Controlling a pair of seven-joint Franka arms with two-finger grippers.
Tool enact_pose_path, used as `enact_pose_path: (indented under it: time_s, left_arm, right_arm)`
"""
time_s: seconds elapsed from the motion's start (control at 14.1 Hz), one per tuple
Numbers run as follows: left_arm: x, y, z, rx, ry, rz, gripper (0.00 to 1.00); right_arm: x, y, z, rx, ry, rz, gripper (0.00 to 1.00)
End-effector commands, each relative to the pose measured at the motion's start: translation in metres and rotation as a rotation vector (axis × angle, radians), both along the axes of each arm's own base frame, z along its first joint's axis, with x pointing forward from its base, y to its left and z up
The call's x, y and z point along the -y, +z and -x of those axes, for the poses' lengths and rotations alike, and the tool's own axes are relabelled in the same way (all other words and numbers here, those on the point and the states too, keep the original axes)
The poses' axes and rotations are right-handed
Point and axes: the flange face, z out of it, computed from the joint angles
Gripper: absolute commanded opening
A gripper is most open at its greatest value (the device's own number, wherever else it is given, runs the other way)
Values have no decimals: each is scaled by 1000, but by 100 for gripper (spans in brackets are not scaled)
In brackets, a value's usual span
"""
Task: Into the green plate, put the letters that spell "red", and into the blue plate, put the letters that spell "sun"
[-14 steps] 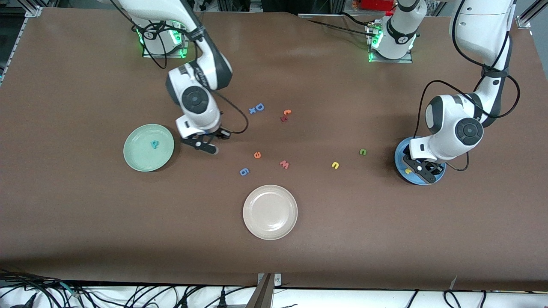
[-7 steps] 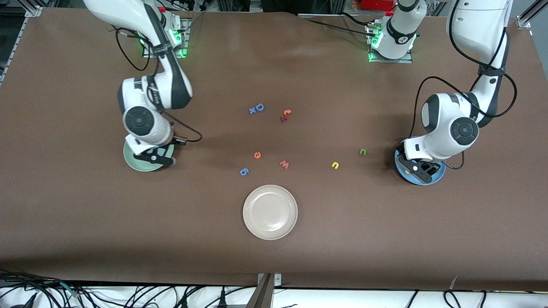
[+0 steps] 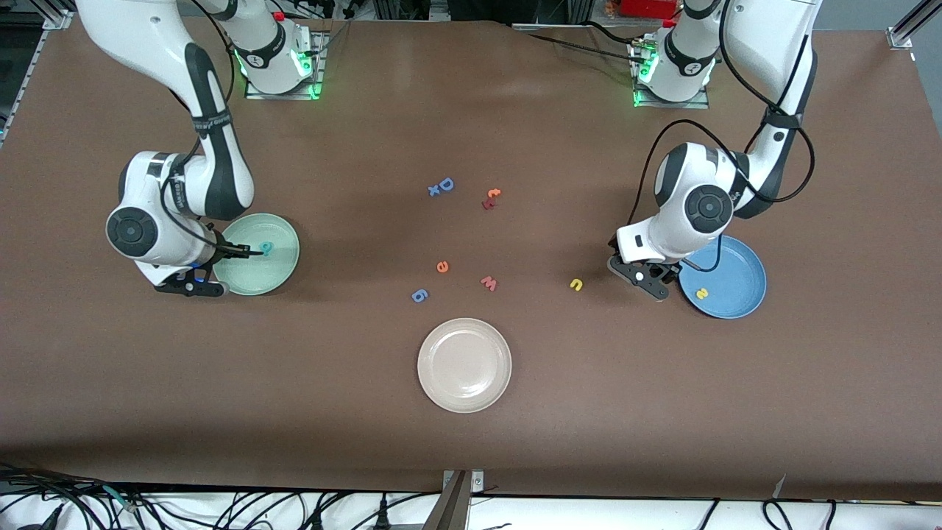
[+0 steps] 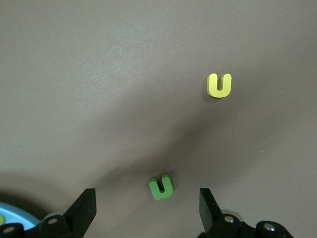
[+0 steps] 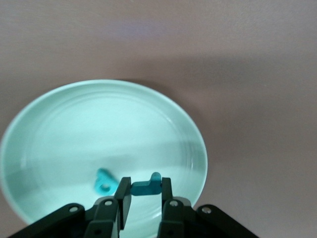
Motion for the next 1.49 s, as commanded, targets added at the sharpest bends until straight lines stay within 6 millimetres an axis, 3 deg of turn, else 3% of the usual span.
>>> enact_pose_path:
  time_s: [0.0, 0.07, 0.14, 0.21, 0.43, 0.57, 0.71, 0.78, 1.14, 1.28, 1.42]
  left_arm:
    - [-7, -6, 2, -21, 16, 15, 79]
    - [-8, -7, 3, -22, 7, 14, 75]
    - [-8, -11, 5, -29, 8, 12, 75]
    - [-10, -19, 9, -25, 9, 10, 75]
    - [-8, -41, 22, 4, 16, 5, 75]
    - [-8, -42, 23, -3, 52, 23, 75]
    - [-7, -42, 23, -5, 64, 33, 75]
    - [-7, -42, 24, -7, 64, 32, 75]
    - [-6, -47, 25, -13, 60, 28, 71]
    - [-5, -48, 26, -15, 60, 28, 71]
    - [-5, -50, 26, -16, 58, 26, 71]
  right_arm:
    - [3, -25, 1, -17, 12, -33, 29]
    - [4, -29, 3, -26, 10, -30, 34]
    - [4, -30, 3, -26, 10, -30, 73]
    - [2, -28, 1, -23, 10, -31, 97]
    - [-13, -4, -6, 6, 23, -54, 98]
    - [-43, 25, -4, -10, 13, -78, 98]
    - [-85, 47, -2, 9, 50, -93, 98]
    - [-95, 56, -2, 23, 63, -103, 96]
    - [-199, 60, 9, 72, -44, -114, 95]
    - [-252, 48, 17, 121, -105, -102, 95]
    - [-285, 38, 26, 163, -171, -88, 95]
